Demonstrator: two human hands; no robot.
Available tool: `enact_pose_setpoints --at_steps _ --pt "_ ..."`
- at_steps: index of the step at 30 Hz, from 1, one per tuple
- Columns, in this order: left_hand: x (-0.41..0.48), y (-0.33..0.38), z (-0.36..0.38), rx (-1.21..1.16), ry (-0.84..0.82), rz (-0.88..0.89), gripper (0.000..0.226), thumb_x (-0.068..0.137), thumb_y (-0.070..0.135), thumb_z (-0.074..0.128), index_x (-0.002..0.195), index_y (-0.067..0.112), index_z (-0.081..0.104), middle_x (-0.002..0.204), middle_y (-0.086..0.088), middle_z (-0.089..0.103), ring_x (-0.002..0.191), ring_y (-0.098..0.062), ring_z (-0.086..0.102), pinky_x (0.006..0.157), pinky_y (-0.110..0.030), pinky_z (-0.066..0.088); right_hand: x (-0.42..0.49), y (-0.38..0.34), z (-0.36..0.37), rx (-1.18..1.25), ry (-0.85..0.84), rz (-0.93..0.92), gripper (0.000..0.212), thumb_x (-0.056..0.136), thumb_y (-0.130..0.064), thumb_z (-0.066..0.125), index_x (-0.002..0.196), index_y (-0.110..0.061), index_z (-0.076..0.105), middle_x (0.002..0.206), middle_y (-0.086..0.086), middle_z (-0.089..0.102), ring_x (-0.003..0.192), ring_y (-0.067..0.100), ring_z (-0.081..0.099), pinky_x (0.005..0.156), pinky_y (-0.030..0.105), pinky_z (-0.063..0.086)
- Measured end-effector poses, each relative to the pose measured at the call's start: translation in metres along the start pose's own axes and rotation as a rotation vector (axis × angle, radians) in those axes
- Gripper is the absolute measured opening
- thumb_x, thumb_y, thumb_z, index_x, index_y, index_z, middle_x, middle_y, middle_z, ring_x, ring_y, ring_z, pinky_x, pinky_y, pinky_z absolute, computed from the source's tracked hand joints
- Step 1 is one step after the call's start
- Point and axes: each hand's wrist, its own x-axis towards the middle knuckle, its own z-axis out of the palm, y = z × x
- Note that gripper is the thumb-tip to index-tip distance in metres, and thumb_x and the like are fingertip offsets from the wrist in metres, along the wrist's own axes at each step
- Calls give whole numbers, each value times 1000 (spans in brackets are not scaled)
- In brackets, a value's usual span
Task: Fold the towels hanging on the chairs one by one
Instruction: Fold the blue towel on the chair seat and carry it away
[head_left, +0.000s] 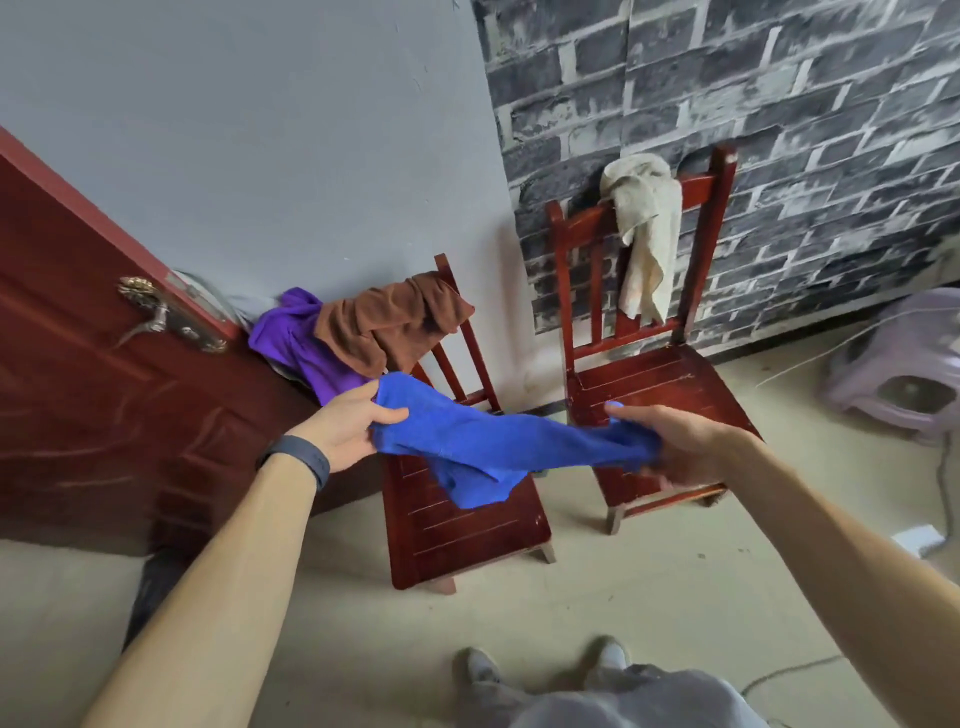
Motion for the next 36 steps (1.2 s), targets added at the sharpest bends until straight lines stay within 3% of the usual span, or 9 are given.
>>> enact_pose_setpoints --at_steps 4,7,9,13,17,19,24,29,36 --pt "-1 1 -5 66 -60 -12 63 92 -7 56 142 32 48 130 1 65 116 -23 64 96 -44 52 3 3 9 -252 -1 162 45 86 -47 72 105 -7 70 80 6 64 57 14 52 49 23 38" --pt "-3 -2 -6 103 -109 -68 65 92 -6 57 140 37 48 127 1 67 116 -24 65 101 -46 49 2 6 13 -264 -112 136 23 80 -32 73 93 -13 67 75 4 60 61 15 54 62 28 45" --pt "-8 -4 -4 93 -116 -59 66 92 -9 56 137 38 49 126 0 68 115 -24 65 95 -43 52 4 11 18 -222 -132 52 19 85 -24 65 101 -13 69 90 9 66 80 21 61 77 36 48" --pt "-11 -11 -3 137 -112 -29 72 87 -17 56 138 35 48 128 -2 66 116 -23 64 94 -44 53 15 19 20 37 58 -92 38 72 -29 57 104 -10 66 119 16 67 103 26 61 86 41 43" --pt "-9 -13 -12 211 -108 -44 85 82 -18 62 139 42 44 127 7 67 115 -17 64 94 -43 54 25 24 14 101 -88 -21 68 87 -62 61 127 -7 64 129 17 65 117 32 60 102 43 41" --pt "-11 -13 -13 261 -100 -66 88 80 -17 65 137 46 42 128 9 65 115 -17 63 89 -41 55 23 23 17 11 -87 -51 72 82 -53 74 130 -1 61 123 22 67 102 35 62 91 43 47" --pt "-5 -20 -12 452 118 -9 65 78 -14 68 133 17 51 126 -12 60 101 -23 61 78 -39 54 15 12 23 -35 229 -292 21 102 -26 56 117 -20 69 107 9 73 92 26 68 80 40 56" --pt "9 -31 -24 389 380 105 52 72 0 81 119 13 62 121 -18 62 87 -25 60 77 -36 51 -10 -13 27 131 278 -504 21 94 -2 57 89 -20 67 86 -1 69 80 15 63 66 26 45" --pt "4 -28 -24 386 371 146 19 82 22 76 98 31 70 106 -13 69 90 -30 66 68 -30 52 -31 -54 28 243 306 -527 26 88 -33 74 67 -26 58 76 -4 62 76 16 60 71 31 42"
